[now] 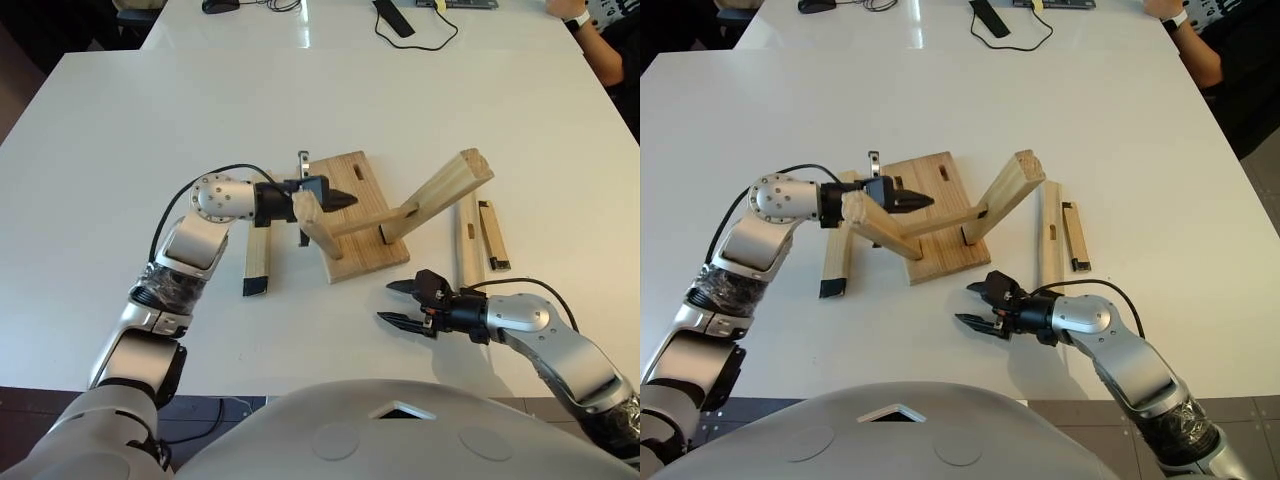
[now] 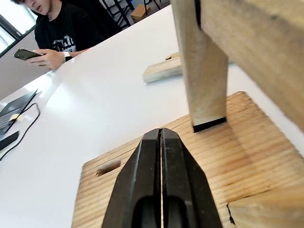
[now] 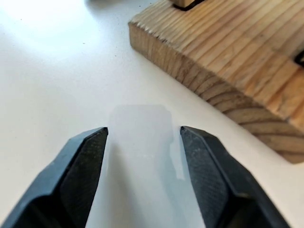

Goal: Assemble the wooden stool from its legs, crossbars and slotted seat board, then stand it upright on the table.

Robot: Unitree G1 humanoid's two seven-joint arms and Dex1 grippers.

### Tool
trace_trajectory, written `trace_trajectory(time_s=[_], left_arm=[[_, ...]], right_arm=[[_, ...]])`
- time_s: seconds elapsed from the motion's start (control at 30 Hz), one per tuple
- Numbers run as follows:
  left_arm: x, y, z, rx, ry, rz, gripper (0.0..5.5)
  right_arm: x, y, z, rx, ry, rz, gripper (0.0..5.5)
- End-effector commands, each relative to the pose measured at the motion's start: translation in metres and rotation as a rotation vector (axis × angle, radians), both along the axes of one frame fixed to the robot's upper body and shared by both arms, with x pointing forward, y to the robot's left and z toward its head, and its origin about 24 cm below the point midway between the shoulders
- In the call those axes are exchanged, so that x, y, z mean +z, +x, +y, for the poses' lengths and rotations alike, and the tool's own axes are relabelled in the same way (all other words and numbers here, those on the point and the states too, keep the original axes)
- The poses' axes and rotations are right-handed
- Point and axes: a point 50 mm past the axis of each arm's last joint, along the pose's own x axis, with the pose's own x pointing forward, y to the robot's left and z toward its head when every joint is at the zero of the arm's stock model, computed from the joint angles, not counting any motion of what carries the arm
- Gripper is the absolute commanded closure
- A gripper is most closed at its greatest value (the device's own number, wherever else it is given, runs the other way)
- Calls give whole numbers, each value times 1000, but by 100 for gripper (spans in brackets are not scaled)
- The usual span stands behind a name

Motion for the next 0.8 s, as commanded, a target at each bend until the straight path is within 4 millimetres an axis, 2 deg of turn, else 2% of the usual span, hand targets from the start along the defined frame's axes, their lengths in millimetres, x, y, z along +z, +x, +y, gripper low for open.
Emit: trace_trajectory(time_s=[0.03,0.17,0.3,0.43,0.57,0.7,0.8], left_arm=[[-23,-22,1,-59,87,67,550],[-30,-33,-21,-58,38,111,550],[-38,-41,-35,-35,-2,178,550],[-49,-32,-43,41,-15,197,550],[-48,-17,-58,112,-77,173,550],[-46,-15,-50,117,-76,139,550],[-40,-24,-31,63,-41,121,550]], right_arm=[[-3,-2,13,-4,34,27,268],[-5,-5,24,-6,59,46,268],[-1,15,8,-125,23,4,268],[5,40,-6,-250,-15,-83,268],[11,61,-11,-378,-24,-178,268],[13,59,-13,-404,-45,-214,268],[15,48,-18,-383,-67,-207,268]])
